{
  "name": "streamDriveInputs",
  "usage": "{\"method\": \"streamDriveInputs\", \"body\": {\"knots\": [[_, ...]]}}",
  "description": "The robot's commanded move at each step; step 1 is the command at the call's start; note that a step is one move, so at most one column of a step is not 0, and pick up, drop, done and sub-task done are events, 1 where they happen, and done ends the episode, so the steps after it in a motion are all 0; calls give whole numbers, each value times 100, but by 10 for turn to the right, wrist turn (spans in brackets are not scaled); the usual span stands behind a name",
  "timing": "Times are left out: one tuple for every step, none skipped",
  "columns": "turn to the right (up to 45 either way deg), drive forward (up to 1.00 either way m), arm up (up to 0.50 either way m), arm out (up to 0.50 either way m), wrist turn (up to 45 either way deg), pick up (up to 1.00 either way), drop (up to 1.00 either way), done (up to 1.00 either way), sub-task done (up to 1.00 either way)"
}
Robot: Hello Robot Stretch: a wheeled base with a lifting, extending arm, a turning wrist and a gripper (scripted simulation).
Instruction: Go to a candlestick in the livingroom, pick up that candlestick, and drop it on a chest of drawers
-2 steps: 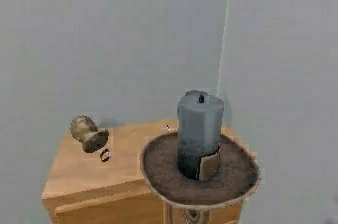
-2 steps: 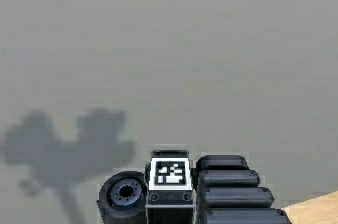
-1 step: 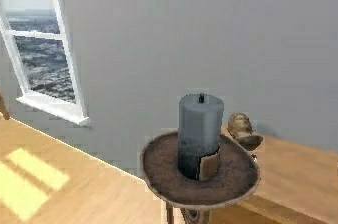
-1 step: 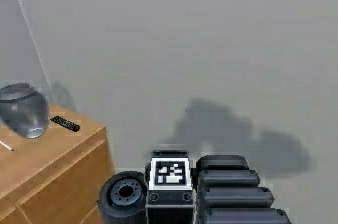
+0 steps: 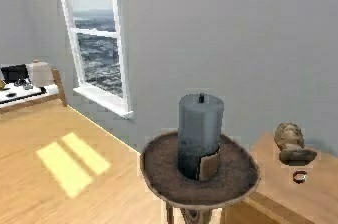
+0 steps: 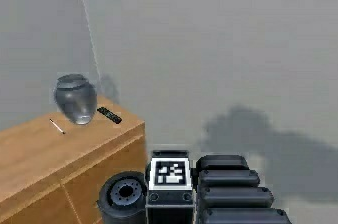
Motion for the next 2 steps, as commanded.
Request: {"method": "streamDriveInputs", "body": {"knots": [[450,0,0,0,0,0,0,0,0],[450,0,0,0,0,0,0,0,0]]}}
